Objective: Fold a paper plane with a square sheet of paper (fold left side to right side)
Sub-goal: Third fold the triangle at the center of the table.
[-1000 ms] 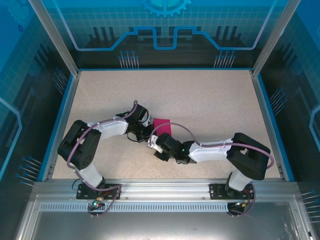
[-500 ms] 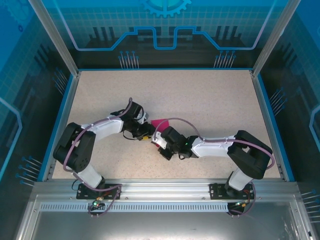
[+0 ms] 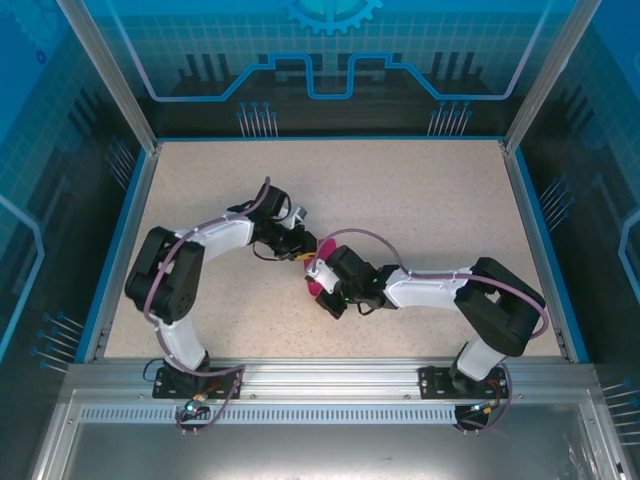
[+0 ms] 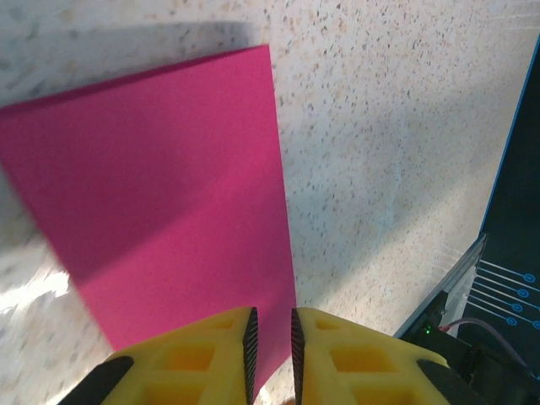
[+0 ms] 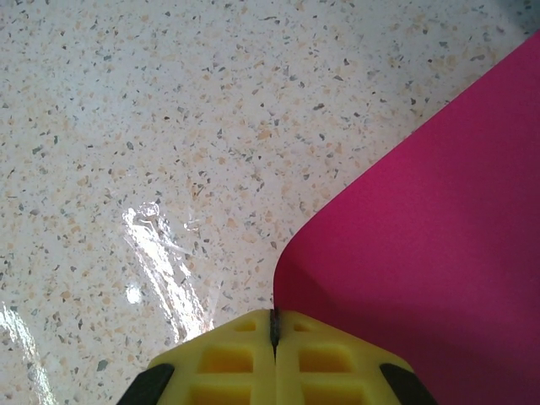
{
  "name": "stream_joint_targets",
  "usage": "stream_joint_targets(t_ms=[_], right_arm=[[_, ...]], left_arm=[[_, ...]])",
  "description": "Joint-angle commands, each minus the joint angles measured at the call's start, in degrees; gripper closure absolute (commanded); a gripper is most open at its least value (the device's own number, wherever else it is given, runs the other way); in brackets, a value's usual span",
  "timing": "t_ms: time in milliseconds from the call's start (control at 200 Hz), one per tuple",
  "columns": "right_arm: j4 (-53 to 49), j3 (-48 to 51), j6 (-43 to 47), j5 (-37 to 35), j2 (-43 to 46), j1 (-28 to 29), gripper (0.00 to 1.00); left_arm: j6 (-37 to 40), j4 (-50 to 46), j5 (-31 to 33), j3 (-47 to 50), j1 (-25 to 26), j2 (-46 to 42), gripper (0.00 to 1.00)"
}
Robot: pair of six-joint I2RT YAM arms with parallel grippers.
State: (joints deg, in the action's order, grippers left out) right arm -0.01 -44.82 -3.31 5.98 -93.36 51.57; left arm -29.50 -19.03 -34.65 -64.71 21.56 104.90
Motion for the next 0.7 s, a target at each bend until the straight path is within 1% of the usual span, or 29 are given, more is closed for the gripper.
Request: stream_joint_targets(t_ms=[0,130,250,370,695], right_arm=[[-1.13,-1.69,-2.06,2.63,-1.03,-1.36,1.00],[-1.56,-2.02,-2.67,4.36,-1.19,-2.38,1.00],[-2.40,-2.44,-3.44,6.93,-1.54,-3.61,1.00],[-3.89,-3.42,-4.76,9.08,-2.55,-5.23,1.00],[-5.81,-4.68,-7.91,10.52,-4.01,-9.85,1.00]], left_arm=[[3.04,-1.74,-3.01,-5.02,1.53,4.93,0.80],[4.10,-3.09,-2.55,-8.60,2.24,10.23,0.82],[5.32,-4.37,-1.67,-9.94,2.88,12.96,0.83],[6.22,-5.12,-0.88,-9.80,3.30,14.36,0.84],[7.19,-5.06,0.16,-7.75,3.38,15.07,0.86]])
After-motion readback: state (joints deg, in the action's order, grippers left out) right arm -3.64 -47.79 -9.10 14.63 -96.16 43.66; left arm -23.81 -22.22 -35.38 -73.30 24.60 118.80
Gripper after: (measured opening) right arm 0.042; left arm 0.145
